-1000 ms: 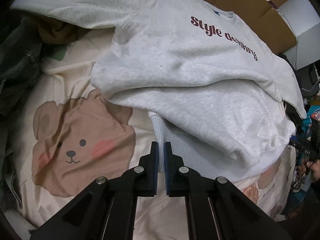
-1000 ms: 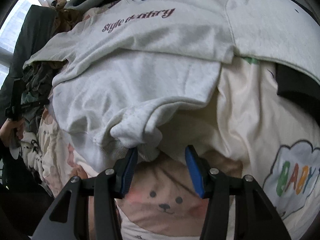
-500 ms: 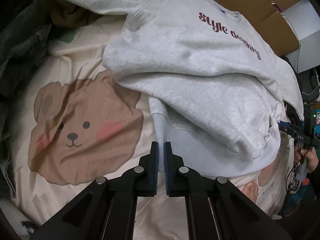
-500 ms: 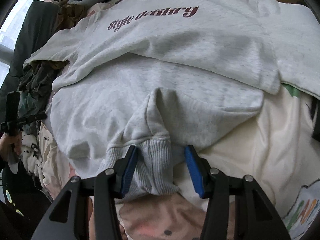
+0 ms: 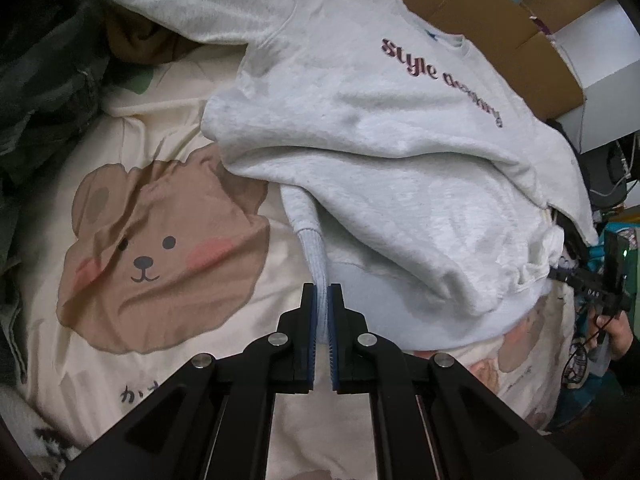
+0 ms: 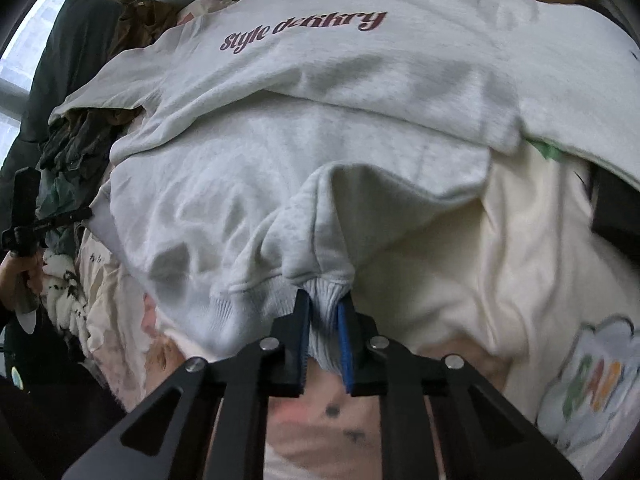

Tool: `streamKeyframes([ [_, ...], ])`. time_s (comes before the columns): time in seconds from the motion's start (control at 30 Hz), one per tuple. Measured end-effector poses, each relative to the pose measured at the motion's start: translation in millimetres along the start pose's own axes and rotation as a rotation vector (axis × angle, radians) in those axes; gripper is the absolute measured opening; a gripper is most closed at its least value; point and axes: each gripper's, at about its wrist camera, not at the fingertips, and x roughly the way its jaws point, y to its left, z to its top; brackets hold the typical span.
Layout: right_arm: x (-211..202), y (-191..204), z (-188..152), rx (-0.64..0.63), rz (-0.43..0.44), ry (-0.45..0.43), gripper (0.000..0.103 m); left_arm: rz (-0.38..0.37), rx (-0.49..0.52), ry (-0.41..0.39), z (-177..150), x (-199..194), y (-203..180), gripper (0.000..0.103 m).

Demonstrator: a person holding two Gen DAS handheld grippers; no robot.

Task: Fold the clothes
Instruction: 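Close the left tool on the grey ribbed cuff while the right tool closes beside it, then pull the cuff with both tools away from the sweatshirt body, unfolding the sleeve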

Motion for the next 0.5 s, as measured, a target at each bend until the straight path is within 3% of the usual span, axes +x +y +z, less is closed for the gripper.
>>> streamKeyframes([
  [0.5,-67,5,-72,0.105,0.062,0.011,0.009,-0.006,-0.029,-0.052,-47,-72,-1,0.004],
])
